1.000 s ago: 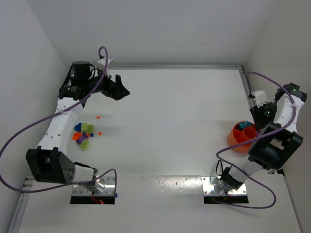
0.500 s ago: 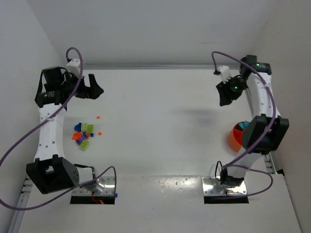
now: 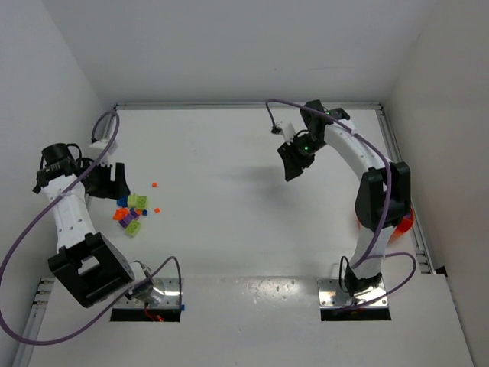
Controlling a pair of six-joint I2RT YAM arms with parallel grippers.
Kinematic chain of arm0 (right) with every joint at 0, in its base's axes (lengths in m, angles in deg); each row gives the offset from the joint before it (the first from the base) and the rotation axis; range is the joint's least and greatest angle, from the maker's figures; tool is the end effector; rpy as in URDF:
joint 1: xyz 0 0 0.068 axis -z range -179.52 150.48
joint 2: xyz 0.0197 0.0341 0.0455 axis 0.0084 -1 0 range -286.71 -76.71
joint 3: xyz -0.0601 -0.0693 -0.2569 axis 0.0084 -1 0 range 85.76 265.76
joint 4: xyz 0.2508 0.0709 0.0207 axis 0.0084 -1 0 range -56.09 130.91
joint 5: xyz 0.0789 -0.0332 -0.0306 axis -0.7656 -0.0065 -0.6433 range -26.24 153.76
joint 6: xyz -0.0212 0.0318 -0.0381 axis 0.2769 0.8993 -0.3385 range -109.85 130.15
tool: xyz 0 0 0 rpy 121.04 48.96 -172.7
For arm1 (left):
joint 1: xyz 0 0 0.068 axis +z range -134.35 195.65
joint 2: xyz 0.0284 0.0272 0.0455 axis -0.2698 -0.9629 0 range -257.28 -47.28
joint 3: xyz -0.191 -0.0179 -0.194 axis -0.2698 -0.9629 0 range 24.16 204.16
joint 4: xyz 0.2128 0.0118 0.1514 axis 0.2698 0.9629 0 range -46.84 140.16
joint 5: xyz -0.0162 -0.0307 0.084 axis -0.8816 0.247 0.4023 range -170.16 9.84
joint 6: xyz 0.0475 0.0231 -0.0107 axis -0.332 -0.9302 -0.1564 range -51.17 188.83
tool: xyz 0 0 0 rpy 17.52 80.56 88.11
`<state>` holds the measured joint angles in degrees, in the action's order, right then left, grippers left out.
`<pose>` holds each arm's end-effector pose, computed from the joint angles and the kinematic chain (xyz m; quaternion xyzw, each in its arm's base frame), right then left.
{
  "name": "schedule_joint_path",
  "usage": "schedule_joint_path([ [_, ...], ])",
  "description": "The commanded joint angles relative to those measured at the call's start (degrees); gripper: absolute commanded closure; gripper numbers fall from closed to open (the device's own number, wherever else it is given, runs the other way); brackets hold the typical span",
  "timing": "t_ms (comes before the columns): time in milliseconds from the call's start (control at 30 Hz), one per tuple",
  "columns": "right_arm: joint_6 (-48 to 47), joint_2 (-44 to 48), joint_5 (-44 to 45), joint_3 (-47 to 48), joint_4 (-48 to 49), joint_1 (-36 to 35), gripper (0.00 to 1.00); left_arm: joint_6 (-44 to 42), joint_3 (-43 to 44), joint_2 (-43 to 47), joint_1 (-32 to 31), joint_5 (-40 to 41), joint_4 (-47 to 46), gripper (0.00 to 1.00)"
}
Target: Sort the legos into containers by color
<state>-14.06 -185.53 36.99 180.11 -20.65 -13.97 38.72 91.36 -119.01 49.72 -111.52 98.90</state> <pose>0.3667 0.1112 0.2576 -0.3462 0.9019 0.2188 0.1374 0.2075 0.1179 0.3141 0.0372 0.9324 -0.0900 0.3480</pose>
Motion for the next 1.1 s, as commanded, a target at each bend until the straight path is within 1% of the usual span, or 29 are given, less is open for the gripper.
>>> schedule_joint_path([
  [0,2.8,-0.3,-1.6,-3.8,5.4,-0.9,0.51,-10.5,-3.8,-0.2,0.5,3.1,5.1,0.26],
  [33,2.8,-0.3,-1.6,-5.6,6.2,-0.9,0.51,-11.9,-6.4,-0.2,0.5,4.0,5.1,0.29],
  [67,2.8,-1.0,-1.6,-6.3,7.2,-1.5,0.51,-14.0,-7.6,-0.2,0.0,4.9,5.1,0.34],
  [167,2.8,-1.7,-2.1,-7.1,8.4,-1.5,0.51,-15.2,-12.3,-0.2,-2.2,8.8,3.2,0.41],
  [267,2.8,-3.0,-3.3,-7.1,8.9,-2.1,0.51,-15.2,-14.7,-1.0,-2.2,9.6,0.2,0.43],
  [400,3.3,-3.5,-3.8,-6.5,10.0,-2.6,0.51,-13.1,-16.1,-4.1,-2.2,11.4,-4.8,0.49],
  [433,3.3,-3.5,-3.8,-6.5,10.0,-2.6,0.51,-12.6,-16.1,-5.8,-2.2,11.4,-4.9,0.49],
  [500,4.5,-2.5,-3.8,-7.2,11.4,-2.6,0.51,-11.1,-15.6,-7.5,-2.2,13.4,-6.3,0.54],
  [567,5.0,-1.9,-4.3,-8.6,12.0,-2.6,0.51,-10.4,-14.2,-8.7,-1.6,14.1,-7.1,0.56],
  [733,5.0,-1.4,-4.9,-10.4,12.5,-2.6,0.51,-7.5,-14.2,-8.7,-0.6,19.2,-9.9,0.59],
  [833,5.0,-1.4,-4.9,-10.4,12.5,-2.6,0.51,-5.1,-14.9,-7.9,-0.1,22.9,-12.2,0.59],
  [900,5.0,-1.9,-5.4,-10.4,12.5,-2.6,0.51,-3.7,-16.3,-7.2,-0.1,24.2,-12.8,0.56],
  [1067,4.5,-3.6,-5.4,-8.8,11.9,-2.6,0.52,-0.7,-18.0,-7.2,-0.1,29.9,-15.5,0.56],
])
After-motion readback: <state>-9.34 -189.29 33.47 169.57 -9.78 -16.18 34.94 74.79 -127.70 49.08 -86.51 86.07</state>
